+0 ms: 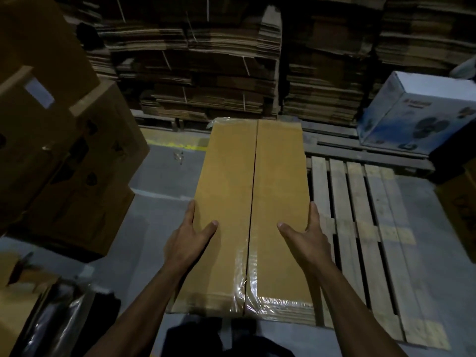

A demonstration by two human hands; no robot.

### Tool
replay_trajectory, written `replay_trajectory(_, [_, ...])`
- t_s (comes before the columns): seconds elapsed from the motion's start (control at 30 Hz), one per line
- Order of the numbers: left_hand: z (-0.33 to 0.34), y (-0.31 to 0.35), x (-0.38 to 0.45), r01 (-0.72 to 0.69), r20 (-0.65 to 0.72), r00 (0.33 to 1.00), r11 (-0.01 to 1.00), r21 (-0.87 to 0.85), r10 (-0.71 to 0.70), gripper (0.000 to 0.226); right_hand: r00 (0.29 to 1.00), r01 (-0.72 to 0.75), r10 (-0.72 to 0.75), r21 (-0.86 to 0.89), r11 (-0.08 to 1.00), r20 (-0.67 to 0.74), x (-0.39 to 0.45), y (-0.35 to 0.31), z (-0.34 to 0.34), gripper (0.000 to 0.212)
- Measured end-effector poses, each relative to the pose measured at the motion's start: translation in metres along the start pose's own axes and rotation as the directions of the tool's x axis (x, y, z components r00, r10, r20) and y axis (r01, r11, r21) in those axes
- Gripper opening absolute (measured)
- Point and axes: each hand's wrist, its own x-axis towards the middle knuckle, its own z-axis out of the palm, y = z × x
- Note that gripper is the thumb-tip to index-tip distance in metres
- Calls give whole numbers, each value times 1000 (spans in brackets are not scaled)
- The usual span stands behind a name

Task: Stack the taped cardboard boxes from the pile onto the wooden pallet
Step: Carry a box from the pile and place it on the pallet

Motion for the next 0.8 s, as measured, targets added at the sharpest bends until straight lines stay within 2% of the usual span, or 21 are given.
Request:
replay_trajectory(0.2, [3,8,55,29,6,1000,999,42,-29,91,1000,-5,5,3,1000,14,51,-22,13,101])
replay_trajectory(0.4, [12,1,140,47,30,998,999,15,-48,85,993,-117,117,37,992,8,120,-35,55,103])
replay_trajectory(0.6, [49,-37,272,45,92,994,992,121,-57,86,980,-174,182,93,980,-82,218,-11,126,89])
replay_trajectory(0.8, [107,-85,375,23,159,987,995,99,-38,92,972,-161,173,83,983,-160,310,35,184,77])
